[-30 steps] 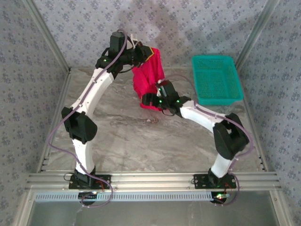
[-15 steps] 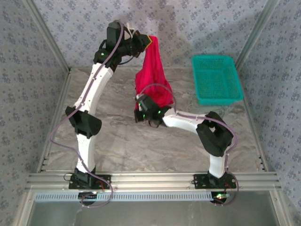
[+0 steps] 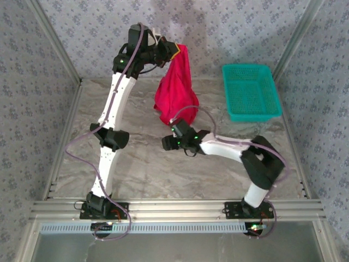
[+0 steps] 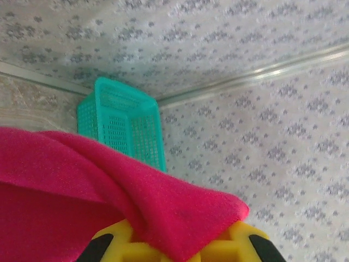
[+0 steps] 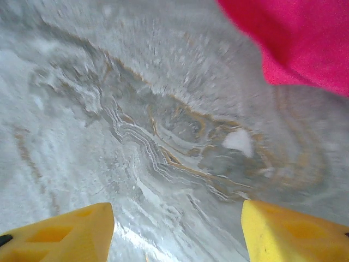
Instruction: Fold the inside-out t-shirt
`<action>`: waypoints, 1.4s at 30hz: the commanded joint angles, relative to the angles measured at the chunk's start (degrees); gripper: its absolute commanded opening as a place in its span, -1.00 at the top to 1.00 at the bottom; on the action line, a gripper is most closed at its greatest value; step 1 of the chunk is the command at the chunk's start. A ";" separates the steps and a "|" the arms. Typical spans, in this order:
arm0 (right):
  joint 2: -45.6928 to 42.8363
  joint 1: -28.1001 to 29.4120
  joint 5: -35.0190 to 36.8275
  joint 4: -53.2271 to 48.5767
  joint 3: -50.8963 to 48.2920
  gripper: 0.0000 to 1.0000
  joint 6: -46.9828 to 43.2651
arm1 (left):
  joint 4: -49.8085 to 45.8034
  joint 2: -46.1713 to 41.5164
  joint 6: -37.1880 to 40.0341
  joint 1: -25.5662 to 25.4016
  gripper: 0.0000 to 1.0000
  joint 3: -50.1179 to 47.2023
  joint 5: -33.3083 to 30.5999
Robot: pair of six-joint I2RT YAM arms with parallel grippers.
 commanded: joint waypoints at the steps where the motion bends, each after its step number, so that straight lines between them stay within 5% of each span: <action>1: -9.60 -3.71 -3.18 -2.26 -1.76 -0.30 -2.48 | -4.37 -3.52 3.82 -0.60 1.00 2.24 4.87; 8: -15.67 -16.98 -10.63 0.63 -2.15 -0.24 -1.72 | -10.43 -4.54 10.41 -0.69 1.00 1.97 8.72; 12: -9.02 -21.77 -11.36 1.20 2.35 -0.60 -2.44 | -12.34 -4.98 12.54 -1.11 1.00 1.97 10.49; 24: 10.62 -25.67 -14.76 0.10 23.34 -0.57 -3.29 | -22.08 -9.10 21.90 -1.20 1.00 -2.09 10.59; 29: 8.33 -25.98 -15.92 -1.24 23.29 -0.56 -4.60 | -19.17 -15.11 24.46 0.30 1.00 -13.43 9.04; 35: 2.70 -26.26 -15.39 -0.59 19.10 -0.60 -6.72 | -3.69 -24.62 20.57 2.99 1.00 -35.00 11.10; 42: 6.19 -25.11 -16.88 -0.94 22.63 -0.53 -6.26 | -2.19 -25.65 20.04 3.09 1.00 -38.26 11.95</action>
